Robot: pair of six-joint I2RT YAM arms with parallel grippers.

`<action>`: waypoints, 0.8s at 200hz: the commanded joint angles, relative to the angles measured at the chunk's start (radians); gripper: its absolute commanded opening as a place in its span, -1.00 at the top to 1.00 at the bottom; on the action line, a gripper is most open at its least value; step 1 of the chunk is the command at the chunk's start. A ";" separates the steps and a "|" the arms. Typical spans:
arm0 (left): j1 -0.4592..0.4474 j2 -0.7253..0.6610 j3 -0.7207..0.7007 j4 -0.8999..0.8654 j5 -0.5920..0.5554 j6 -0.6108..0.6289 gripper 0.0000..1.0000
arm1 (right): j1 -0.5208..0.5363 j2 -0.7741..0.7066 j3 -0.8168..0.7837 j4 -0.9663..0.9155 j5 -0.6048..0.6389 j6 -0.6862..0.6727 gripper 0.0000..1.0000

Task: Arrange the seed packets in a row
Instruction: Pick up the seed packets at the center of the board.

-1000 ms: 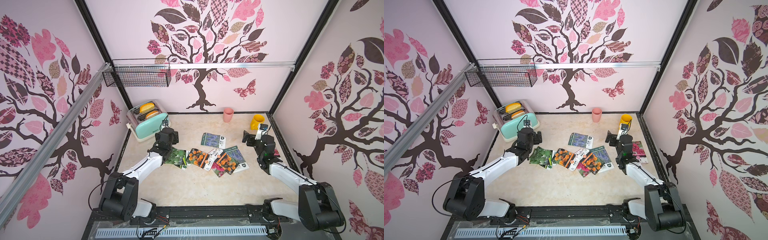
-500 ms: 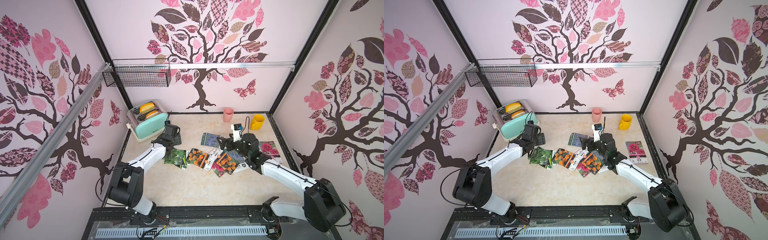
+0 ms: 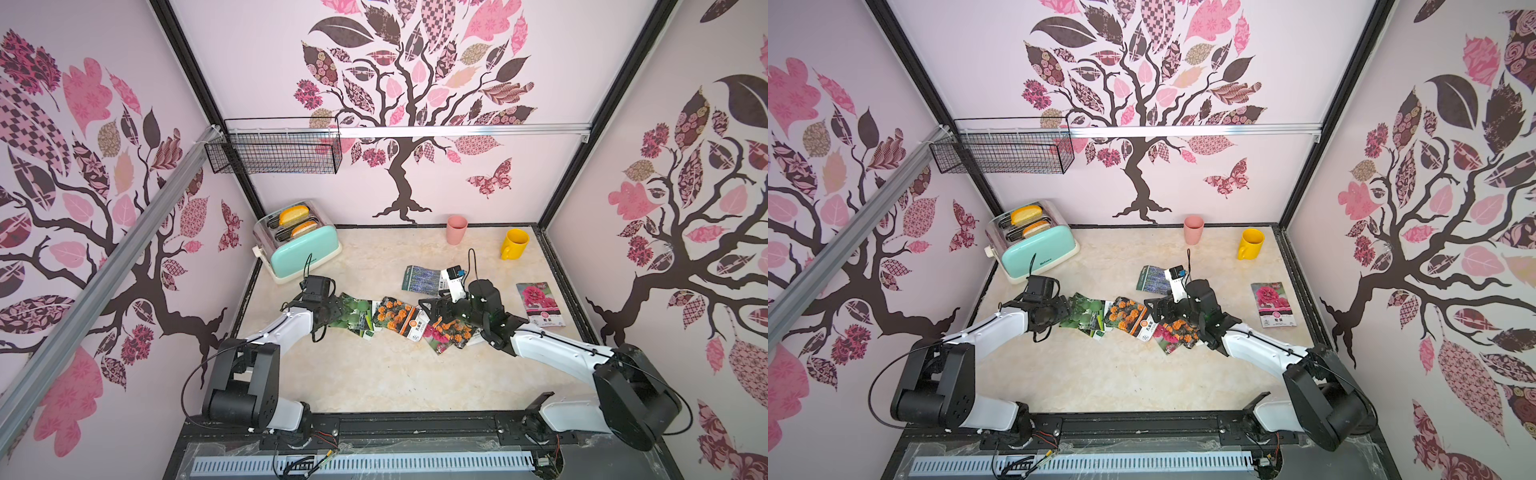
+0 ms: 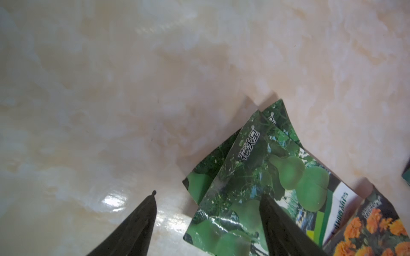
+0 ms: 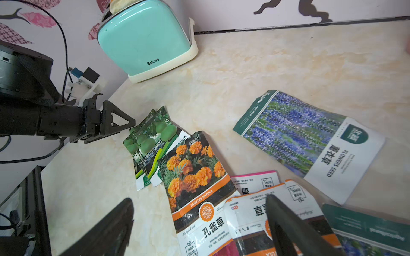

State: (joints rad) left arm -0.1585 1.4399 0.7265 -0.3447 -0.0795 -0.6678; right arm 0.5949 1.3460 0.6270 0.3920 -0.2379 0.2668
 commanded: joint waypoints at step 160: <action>-0.005 -0.006 -0.223 0.416 0.189 -0.175 0.96 | 0.097 0.236 0.106 0.054 0.050 0.050 -0.86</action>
State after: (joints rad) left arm -0.1627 1.4250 0.5034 0.0093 0.1085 -0.8486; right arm 0.6857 1.5673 0.6960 0.4309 -0.2096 0.3107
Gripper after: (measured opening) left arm 0.108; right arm 0.932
